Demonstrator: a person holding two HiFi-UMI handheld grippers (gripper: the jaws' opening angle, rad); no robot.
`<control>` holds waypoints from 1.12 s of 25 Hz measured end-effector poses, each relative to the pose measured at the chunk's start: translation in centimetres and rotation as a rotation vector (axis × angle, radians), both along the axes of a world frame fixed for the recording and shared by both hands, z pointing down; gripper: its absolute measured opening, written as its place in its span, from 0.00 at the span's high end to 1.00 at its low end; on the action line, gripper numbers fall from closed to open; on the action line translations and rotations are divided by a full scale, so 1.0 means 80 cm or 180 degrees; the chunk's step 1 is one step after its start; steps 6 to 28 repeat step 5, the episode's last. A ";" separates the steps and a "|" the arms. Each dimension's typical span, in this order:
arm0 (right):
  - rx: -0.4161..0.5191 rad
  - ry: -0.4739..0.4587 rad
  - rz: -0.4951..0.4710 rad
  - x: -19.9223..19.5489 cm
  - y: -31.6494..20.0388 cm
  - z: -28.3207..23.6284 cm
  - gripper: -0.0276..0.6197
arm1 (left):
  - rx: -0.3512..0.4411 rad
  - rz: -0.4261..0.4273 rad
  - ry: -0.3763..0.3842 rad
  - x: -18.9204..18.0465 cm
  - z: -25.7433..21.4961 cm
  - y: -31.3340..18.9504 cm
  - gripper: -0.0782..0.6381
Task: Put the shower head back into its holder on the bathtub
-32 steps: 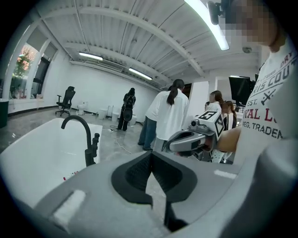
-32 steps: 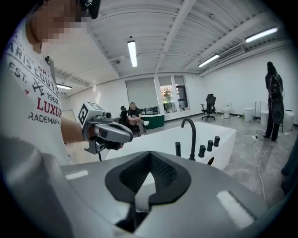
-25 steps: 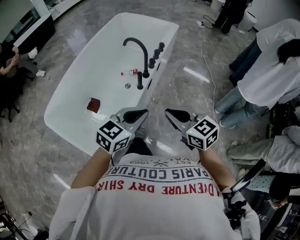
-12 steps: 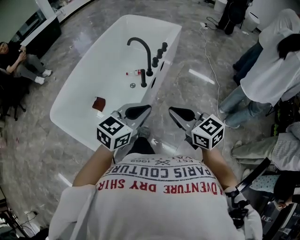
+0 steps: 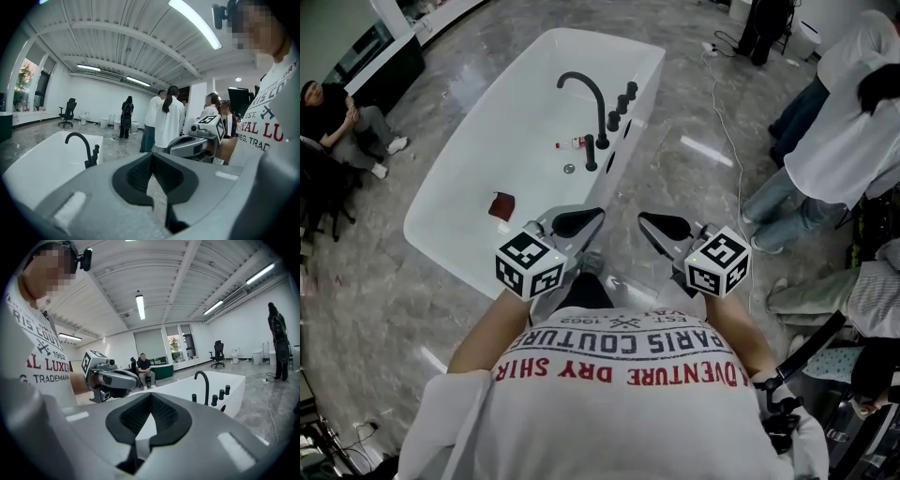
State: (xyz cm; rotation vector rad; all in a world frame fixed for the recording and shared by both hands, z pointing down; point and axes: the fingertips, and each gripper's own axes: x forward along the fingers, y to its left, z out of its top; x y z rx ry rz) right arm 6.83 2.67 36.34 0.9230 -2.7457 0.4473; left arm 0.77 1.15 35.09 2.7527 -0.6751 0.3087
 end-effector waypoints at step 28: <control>-0.0007 -0.0005 -0.0012 -0.008 -0.001 0.002 0.95 | -0.0023 -0.0045 0.0024 -0.007 0.002 -0.001 0.89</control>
